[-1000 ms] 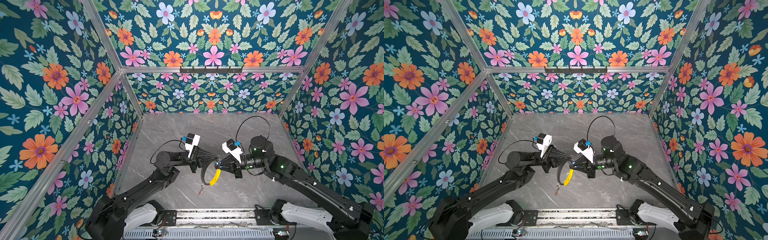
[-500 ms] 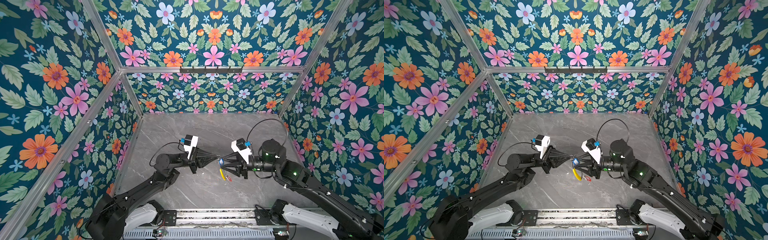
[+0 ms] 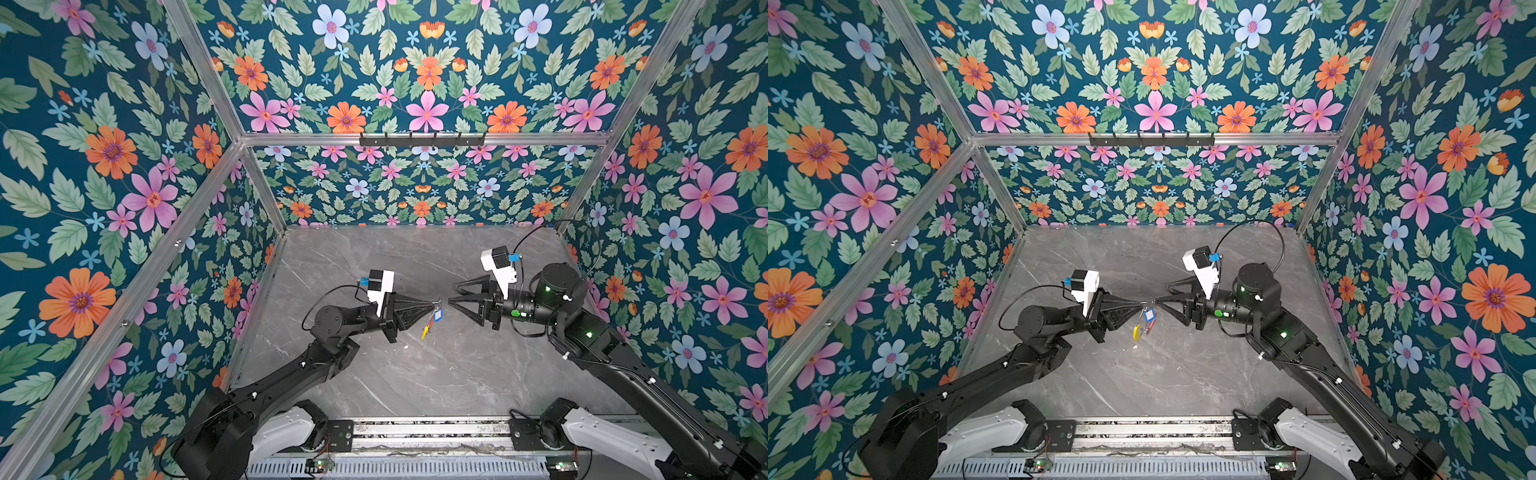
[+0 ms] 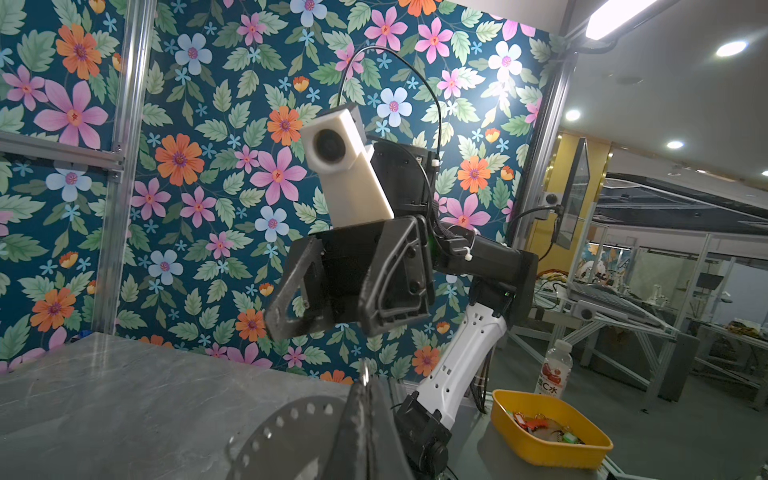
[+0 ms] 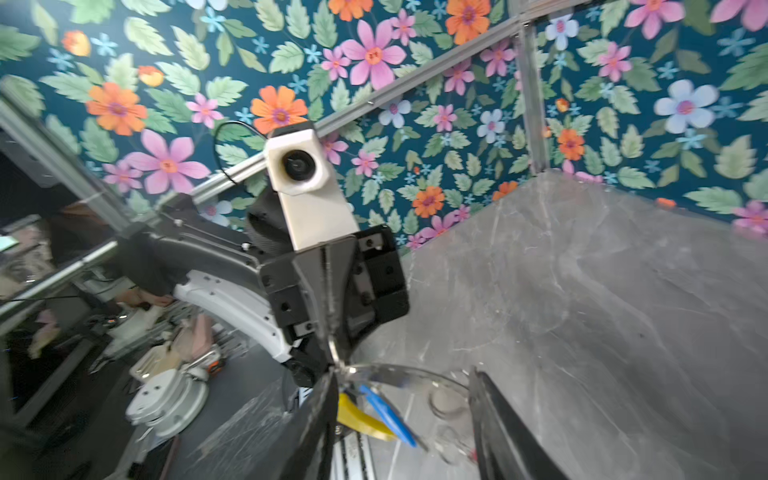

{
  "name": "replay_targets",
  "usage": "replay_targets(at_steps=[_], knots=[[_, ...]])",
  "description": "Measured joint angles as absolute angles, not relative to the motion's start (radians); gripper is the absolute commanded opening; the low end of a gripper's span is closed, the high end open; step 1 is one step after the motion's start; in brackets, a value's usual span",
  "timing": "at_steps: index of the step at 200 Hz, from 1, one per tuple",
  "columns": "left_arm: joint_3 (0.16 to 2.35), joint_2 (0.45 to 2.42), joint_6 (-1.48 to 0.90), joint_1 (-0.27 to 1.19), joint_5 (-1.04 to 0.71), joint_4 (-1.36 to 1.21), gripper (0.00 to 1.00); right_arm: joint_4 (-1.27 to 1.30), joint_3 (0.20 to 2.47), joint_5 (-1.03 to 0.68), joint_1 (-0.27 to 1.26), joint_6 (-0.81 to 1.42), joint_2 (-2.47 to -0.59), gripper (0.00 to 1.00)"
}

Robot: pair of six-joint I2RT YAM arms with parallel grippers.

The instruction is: Remove the keys from the keyring

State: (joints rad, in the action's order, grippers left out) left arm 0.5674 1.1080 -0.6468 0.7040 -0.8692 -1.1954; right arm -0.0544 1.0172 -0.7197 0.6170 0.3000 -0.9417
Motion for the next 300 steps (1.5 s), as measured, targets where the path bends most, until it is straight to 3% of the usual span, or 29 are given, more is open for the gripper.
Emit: replay_targets(at_steps=[29, 93, 129, 159, 193, 236, 300], knots=[[0.567, 1.108, -0.626, 0.702, -0.863, -1.184, 0.00, 0.034, 1.010, -0.813, 0.612, 0.361, -0.974, 0.48], [0.567, 1.118, -0.622, 0.702, -0.849, -1.174, 0.00, 0.054, 0.989, -0.856, 0.632, 0.393, -1.012, 0.21], [0.569, 1.122, -0.622, 0.701, -0.847, -1.175, 0.00, 0.054, 0.983, -0.846, 0.640, 0.392, -1.012, 0.16], [0.572, 1.125, -0.623, 0.700, -0.848, -1.178, 0.00, 0.054, 0.980, -0.832, 0.646, 0.384, -1.016, 0.00], [0.588, 1.140, -0.632, 0.698, -0.851, -1.172, 0.00, 0.045, 0.981, -0.799, 0.647, 0.369, -1.009, 0.00], [0.624, 1.151, -0.680, 0.633, -0.875, -1.145, 0.37, -0.126, 1.026, -0.707, 0.648, 0.298, -0.962, 0.00], [0.817, 1.261, -0.760, 0.607, -1.042, -1.004, 0.43, -0.342, 1.085, -0.603, 0.642, 0.179, -0.961, 0.00]])
